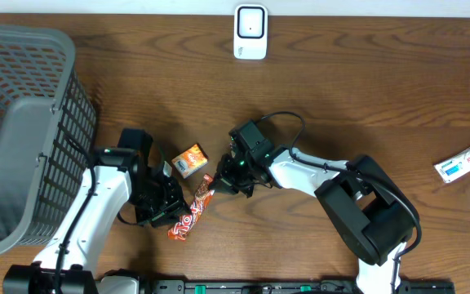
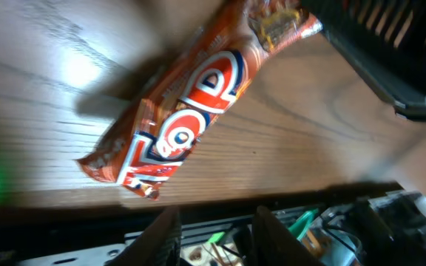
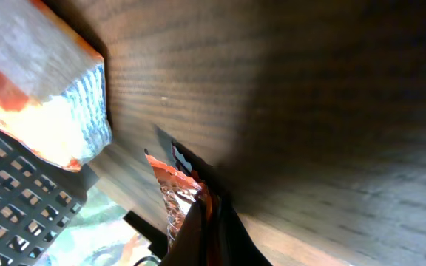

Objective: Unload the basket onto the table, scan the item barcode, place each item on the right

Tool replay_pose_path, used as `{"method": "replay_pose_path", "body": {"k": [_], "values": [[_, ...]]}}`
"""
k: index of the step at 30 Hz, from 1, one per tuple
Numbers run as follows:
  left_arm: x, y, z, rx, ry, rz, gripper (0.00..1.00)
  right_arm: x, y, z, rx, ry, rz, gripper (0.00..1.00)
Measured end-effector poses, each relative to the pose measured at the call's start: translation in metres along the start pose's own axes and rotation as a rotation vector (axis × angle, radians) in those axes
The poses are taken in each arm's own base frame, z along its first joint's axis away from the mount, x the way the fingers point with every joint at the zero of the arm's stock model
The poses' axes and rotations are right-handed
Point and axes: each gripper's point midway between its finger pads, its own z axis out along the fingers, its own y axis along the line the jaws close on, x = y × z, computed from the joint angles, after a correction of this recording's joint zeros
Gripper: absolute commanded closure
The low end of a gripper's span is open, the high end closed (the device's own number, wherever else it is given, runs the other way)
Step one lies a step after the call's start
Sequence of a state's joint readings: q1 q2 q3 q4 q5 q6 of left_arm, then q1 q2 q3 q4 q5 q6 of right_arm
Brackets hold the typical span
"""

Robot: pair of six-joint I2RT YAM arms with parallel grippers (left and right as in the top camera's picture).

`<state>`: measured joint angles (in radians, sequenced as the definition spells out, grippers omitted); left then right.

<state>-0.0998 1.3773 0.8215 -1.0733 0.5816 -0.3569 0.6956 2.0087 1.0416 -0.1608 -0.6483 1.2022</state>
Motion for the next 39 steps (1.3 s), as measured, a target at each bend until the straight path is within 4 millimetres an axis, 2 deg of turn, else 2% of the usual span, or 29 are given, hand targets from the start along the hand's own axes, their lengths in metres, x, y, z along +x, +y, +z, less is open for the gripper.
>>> {"method": "replay_pose_path", "body": {"k": [7, 15, 18, 21, 29, 31, 32, 34, 35, 37, 39], "values": [[0.002, 0.007, 0.023, 0.047, 0.015, 0.017, 0.71, -0.023, -0.002, -0.013, -0.024, -0.039, 0.032, 0.99], [-0.008, 0.02, 0.057, 0.096, -0.041, -0.03, 0.71, -0.027, -0.002, -0.015, -0.026, -0.052, 0.019, 0.99], [-0.009, 0.021, 0.06, 0.106, -0.048, -0.038, 0.73, -0.028, -0.002, -0.015, -0.025, -0.054, 0.011, 0.99], [-0.013, 0.02, 0.063, 0.113, -0.046, -0.052, 0.87, -0.029, -0.002, -0.015, -0.024, -0.063, -0.017, 0.99], [-0.02, 0.008, 0.073, 0.187, -0.002, -0.061, 0.87, -0.041, -0.003, -0.028, 0.022, -0.177, -0.187, 0.99], [-0.023, 0.005, 0.073, 0.203, -0.01, -0.049, 0.83, -0.046, -0.006, -0.034, 0.05, -0.223, -0.237, 0.99], [-0.024, 0.004, 0.073, 0.205, -0.013, -0.045, 0.65, -0.047, -0.007, -0.037, 0.063, -0.243, -0.256, 0.99], [-0.03, 0.004, 0.073, 0.207, -0.035, -0.034, 0.49, -0.053, -0.01, -0.046, 0.112, -0.316, -0.322, 0.98], [-0.029, 0.001, 0.073, 0.222, -0.03, -0.029, 0.35, -0.056, -0.011, -0.05, 0.131, -0.345, -0.346, 0.98], [-0.031, -0.006, 0.069, 0.251, -0.031, -0.022, 0.26, -0.061, -0.007, -0.062, 0.157, -0.41, -0.412, 0.98], [-0.032, -0.013, 0.066, 0.279, -0.031, -0.022, 0.23, -0.062, 0.002, -0.074, 0.165, -0.459, -0.469, 0.98]]}}
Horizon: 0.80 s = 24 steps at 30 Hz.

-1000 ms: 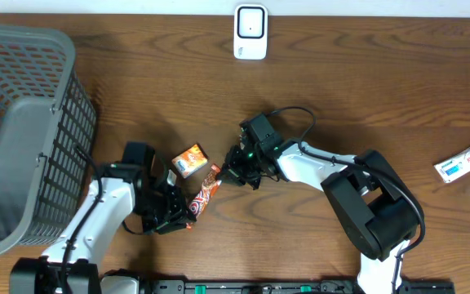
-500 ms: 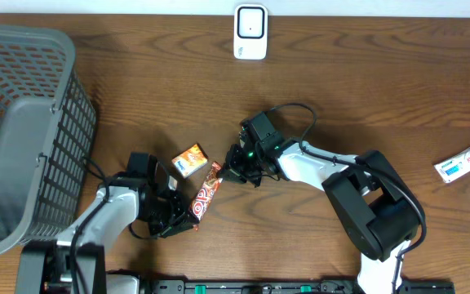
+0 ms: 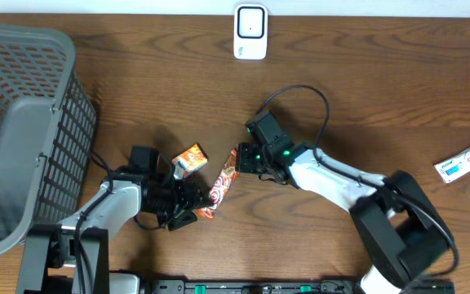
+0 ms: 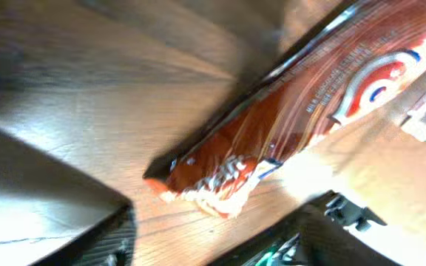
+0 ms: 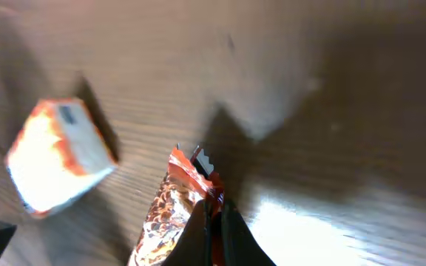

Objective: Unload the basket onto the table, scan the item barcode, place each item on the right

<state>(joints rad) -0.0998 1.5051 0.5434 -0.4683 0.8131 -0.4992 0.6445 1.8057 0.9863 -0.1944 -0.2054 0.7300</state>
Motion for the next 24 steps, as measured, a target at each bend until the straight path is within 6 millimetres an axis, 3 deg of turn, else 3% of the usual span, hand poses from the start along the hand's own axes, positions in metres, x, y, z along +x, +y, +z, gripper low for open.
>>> {"method": "replay_pose_path", "body": {"k": [5, 9, 18, 19, 22, 23, 24], "values": [[-0.001, -0.004, 0.0, 0.019, 0.0, 0.007, 0.21, -0.031, 0.021, -0.044, -0.015, -0.163, -0.139, 0.98], [-0.003, -0.006, 0.0, 0.027, -0.007, 0.013, 0.21, -0.042, 0.023, -0.066, 0.015, -0.232, -0.214, 0.98], [-0.009, -0.01, -0.001, 0.043, -0.03, 0.036, 0.2, -0.066, -0.015, -0.119, 0.322, -0.383, -0.424, 0.99], [-0.011, -0.012, -0.001, 0.047, -0.037, 0.044, 0.2, -0.07, -0.018, -0.127, 0.355, -0.403, -0.452, 0.89], [-0.012, -0.013, -0.001, 0.05, -0.042, 0.05, 0.2, -0.063, -0.022, -0.132, 0.371, -0.369, -0.482, 0.32], [-0.012, -0.013, -0.001, 0.05, -0.042, 0.05, 0.2, -0.055, -0.024, -0.129, 0.355, -0.33, -0.477, 0.2], [-0.012, -0.013, -0.001, 0.05, -0.043, 0.051, 0.2, -0.051, -0.025, -0.125, 0.341, -0.303, -0.471, 0.15]]}}
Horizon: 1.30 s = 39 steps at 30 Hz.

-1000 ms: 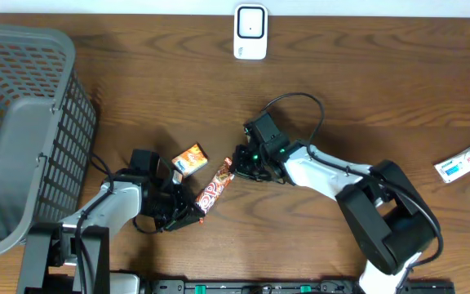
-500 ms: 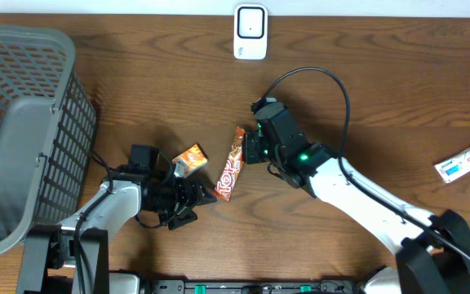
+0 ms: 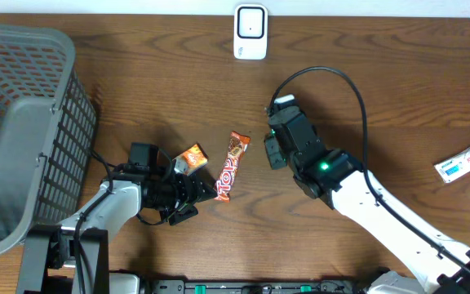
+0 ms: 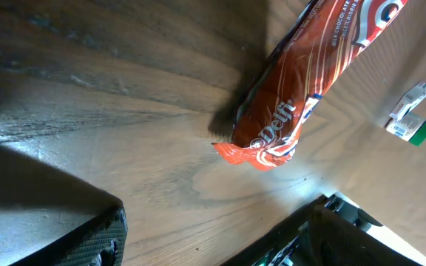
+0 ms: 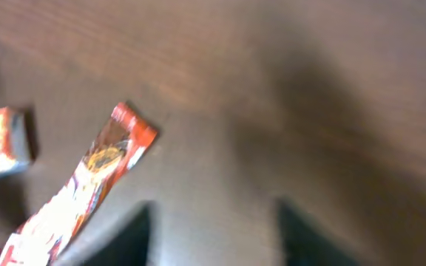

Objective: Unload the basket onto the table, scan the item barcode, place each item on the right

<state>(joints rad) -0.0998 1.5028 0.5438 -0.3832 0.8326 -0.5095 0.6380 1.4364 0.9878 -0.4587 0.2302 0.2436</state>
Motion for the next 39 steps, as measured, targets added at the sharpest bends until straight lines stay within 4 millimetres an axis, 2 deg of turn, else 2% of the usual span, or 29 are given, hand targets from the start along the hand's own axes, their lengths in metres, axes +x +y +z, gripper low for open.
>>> {"method": "replay_pose_path", "body": {"k": [1, 2, 3, 6, 8, 10, 11, 12, 14, 16, 17, 19, 20, 21, 24, 31, 39], "values": [[0.0, 0.0, 0.0, 0.0, 0.0, -0.002, 0.2, 0.005, 0.002, 0.004, -0.022, 0.024, 0.013, 0.14], [0.0, 0.0, 0.0, 0.001, -0.002, -0.006, 0.21, 0.012, 0.006, 0.012, -0.054, 0.063, 0.037, 0.18], [-0.001, 0.0, 0.0, 0.002, -0.002, -0.01, 0.21, 0.018, 0.01, 0.023, -0.091, 0.099, 0.069, 0.27], [-0.005, -0.001, 0.0, 0.003, -0.018, -0.019, 0.29, 0.038, 0.023, 0.058, -0.182, 0.196, 0.163, 0.4], [-0.009, -0.001, 0.0, -0.003, -0.037, -0.024, 0.41, 0.054, 0.03, 0.082, -0.217, 0.259, 0.213, 0.42], [-0.013, 0.002, 0.0, -0.02, -0.059, -0.036, 0.44, 0.067, 0.04, 0.102, -0.264, 0.305, 0.257, 0.43], [-0.015, 0.003, 0.0, -0.024, -0.065, -0.04, 0.46, 0.064, 0.044, 0.106, -0.286, 0.294, 0.274, 0.43], [-0.016, 0.003, 0.0, -0.024, -0.071, -0.043, 0.56, 0.057, 0.048, 0.106, -0.313, 0.278, 0.295, 0.44], [-0.021, 0.004, 0.001, -0.03, -0.091, -0.046, 0.92, 0.057, 0.053, 0.109, -0.339, 0.285, 0.322, 0.56], [-0.024, 0.006, 0.002, -0.031, -0.105, -0.048, 0.93, 0.057, 0.055, 0.111, -0.345, 0.288, 0.346, 0.69], [-0.026, 0.005, 0.003, -0.023, -0.11, -0.043, 0.93, 0.058, 0.055, 0.112, -0.341, 0.295, 0.357, 0.7], [-0.029, 0.0, 0.004, 0.004, -0.113, -0.032, 0.93, 0.059, 0.055, 0.114, -0.337, 0.3, 0.38, 0.68], [-0.03, -0.005, 0.004, 0.03, -0.116, -0.017, 0.93, 0.059, 0.055, 0.114, -0.337, 0.3, 0.384, 0.62], [-0.032, -0.011, 0.004, 0.056, -0.116, -0.002, 0.93, 0.059, 0.055, 0.114, -0.335, 0.302, 0.396, 0.5], [-0.03, -0.021, 0.003, 0.108, -0.098, 0.017, 0.93, 0.055, 0.058, 0.113, -0.351, 0.298, 0.407, 0.39], [-0.021, -0.032, 0.002, 0.172, -0.047, 0.012, 0.93, 0.049, 0.061, 0.112, -0.365, 0.285, 0.43, 0.32], [-0.021, -0.035, 0.002, 0.189, -0.04, 0.017, 0.92, 0.037, 0.066, 0.123, -0.391, 0.245, 0.467, 0.32]]}}
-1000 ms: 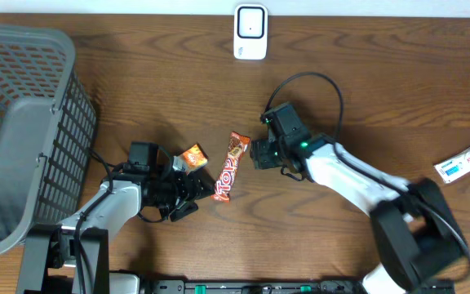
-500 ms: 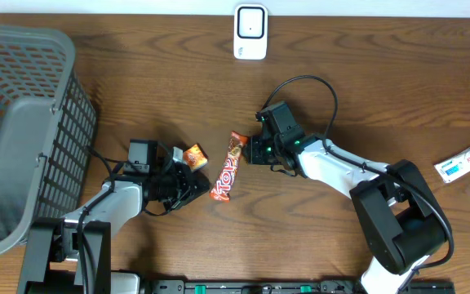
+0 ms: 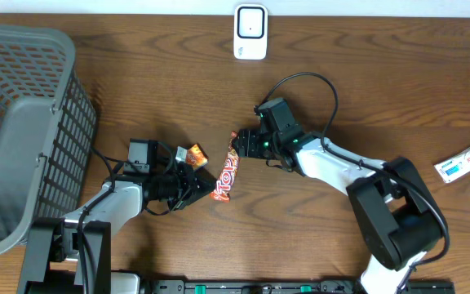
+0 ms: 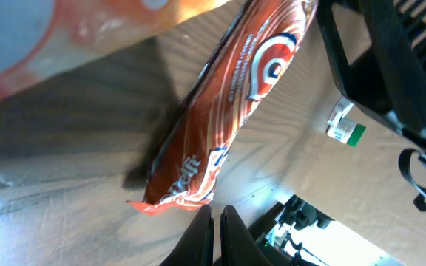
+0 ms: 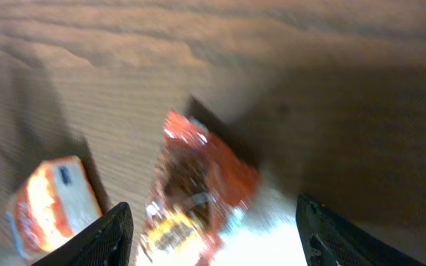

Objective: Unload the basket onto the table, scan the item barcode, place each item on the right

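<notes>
The orange-red candy bar (image 3: 226,173) lies flat on the wooden table, its printed face up; it also shows as the bar (image 4: 231,96) in the left wrist view. My left gripper (image 3: 200,187) is shut with nothing in it, its tips (image 4: 214,213) just short of the bar's lower end. My right gripper (image 3: 246,146) stands open at the bar's top end, and that wrapper end (image 5: 198,181) lies between the wide-apart fingers (image 5: 115,235). The white scanner (image 3: 250,32) stands at the far edge. No barcode shows.
A small orange box (image 3: 192,154) lies just left of the bar, close to my left gripper. A grey mesh basket (image 3: 23,122) fills the left side. A white packet (image 3: 461,162) lies at the far right edge.
My left gripper was open below the bar and is now shut at its lower end. The right gripper, open off to the bar's right, now stands open over its top end. The bar has barely moved.
My right gripper was shut on the bar's top end with the bar low near the front edge. Then the bar was farther up and right, still held. Then it lay free with both grippers open. Now the left is shut and the right is open at its ends.
</notes>
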Tool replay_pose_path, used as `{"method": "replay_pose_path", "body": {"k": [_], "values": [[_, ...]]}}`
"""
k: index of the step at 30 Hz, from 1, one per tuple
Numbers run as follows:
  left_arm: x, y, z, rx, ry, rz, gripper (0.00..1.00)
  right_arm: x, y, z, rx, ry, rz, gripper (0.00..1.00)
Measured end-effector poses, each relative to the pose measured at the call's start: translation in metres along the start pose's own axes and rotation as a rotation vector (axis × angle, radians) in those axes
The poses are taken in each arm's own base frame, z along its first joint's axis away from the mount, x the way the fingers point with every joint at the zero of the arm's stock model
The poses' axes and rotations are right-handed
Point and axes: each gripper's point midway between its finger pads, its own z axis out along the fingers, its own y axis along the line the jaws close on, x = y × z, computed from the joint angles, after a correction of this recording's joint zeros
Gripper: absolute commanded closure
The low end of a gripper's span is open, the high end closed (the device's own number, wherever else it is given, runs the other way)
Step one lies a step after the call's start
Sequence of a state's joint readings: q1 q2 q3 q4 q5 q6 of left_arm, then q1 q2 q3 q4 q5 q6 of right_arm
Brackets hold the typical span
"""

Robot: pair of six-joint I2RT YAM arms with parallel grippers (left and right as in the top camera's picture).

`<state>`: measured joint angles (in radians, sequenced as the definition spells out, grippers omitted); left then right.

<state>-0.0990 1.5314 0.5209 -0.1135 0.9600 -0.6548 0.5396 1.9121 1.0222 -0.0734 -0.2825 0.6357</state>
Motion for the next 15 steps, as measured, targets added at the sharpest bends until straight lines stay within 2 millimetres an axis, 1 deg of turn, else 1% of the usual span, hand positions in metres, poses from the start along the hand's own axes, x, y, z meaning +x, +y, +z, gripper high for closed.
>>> {"method": "replay_pose_path", "body": {"k": [4, 9, 13, 15], "values": [[-0.005, -0.005, 0.0, 0.018, -0.016, 0.03, 0.92, -0.004, 0.005, 0.005, -0.026, -0.007, 0.01, 0.32], [-0.006, -0.005, 0.0, 0.02, -0.019, 0.035, 0.93, -0.005, 0.007, 0.006, -0.038, -0.009, 0.019, 0.32], [-0.006, 0.001, 0.006, 0.006, -0.009, 0.019, 0.93, -0.005, 0.007, 0.006, -0.038, -0.009, 0.021, 0.32], [-0.005, 0.004, 0.013, -0.005, 0.007, 0.01, 0.93, -0.005, 0.007, 0.006, -0.038, -0.009, 0.022, 0.35]]}}
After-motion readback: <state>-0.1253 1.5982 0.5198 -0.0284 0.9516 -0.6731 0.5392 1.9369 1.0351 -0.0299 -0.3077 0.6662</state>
